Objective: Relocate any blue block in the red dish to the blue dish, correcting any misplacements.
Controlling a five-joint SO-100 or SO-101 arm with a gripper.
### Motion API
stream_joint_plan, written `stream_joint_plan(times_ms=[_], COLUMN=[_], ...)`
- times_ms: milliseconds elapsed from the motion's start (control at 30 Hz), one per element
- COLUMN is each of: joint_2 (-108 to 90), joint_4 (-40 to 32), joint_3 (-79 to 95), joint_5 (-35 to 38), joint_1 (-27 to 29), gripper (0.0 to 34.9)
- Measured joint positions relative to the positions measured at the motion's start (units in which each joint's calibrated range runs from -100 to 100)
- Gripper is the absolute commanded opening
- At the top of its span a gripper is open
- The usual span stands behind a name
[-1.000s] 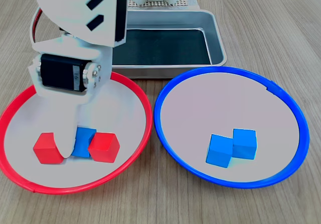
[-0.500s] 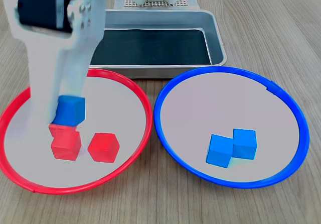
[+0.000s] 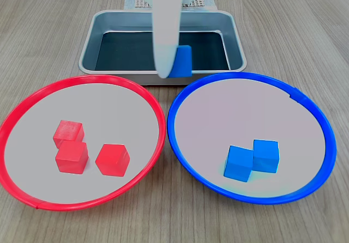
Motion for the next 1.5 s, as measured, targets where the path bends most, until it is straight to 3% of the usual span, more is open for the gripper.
stream_joint_plan(times_ms=[267, 933, 1067, 1400, 1500], joint_2=[4.60, 15.77, 17.65, 19.61, 19.61], joint_4=[-4.40, -5.46, -5.46, -5.46, -4.40], joint_3=[0.54, 0.54, -0.54, -2.36, -3.09], joint_5=[-0.24, -0.24, -0.24, -0.24, -0.29], joint_1=[-4.51, -9.56, -8.94, -8.94, -9.03], gripper=[0.3, 0.3, 3.6, 17.7, 19.6])
